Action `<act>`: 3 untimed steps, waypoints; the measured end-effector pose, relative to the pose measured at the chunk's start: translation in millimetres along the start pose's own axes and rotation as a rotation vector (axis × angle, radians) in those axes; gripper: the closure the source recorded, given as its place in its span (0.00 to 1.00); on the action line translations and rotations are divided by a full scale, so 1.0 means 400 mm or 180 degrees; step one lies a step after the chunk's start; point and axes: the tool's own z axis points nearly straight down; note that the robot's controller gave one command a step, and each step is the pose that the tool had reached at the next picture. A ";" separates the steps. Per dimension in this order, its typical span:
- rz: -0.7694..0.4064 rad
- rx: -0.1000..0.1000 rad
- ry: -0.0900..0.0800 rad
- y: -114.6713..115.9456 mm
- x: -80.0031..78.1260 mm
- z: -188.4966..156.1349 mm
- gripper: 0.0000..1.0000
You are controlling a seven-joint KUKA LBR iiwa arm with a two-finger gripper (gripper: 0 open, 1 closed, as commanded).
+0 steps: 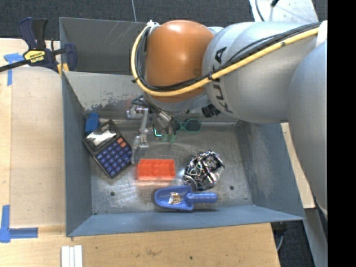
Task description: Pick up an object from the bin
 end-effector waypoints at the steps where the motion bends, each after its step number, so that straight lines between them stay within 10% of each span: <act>1: 0.0004 -0.0002 -0.0011 -0.001 -0.002 -0.006 0.00; 3: -0.1154 0.0002 -0.0037 -0.038 -0.005 0.128 0.00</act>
Offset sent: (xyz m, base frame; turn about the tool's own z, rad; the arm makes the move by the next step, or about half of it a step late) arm 0.0095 -0.0395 -0.0255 -0.4600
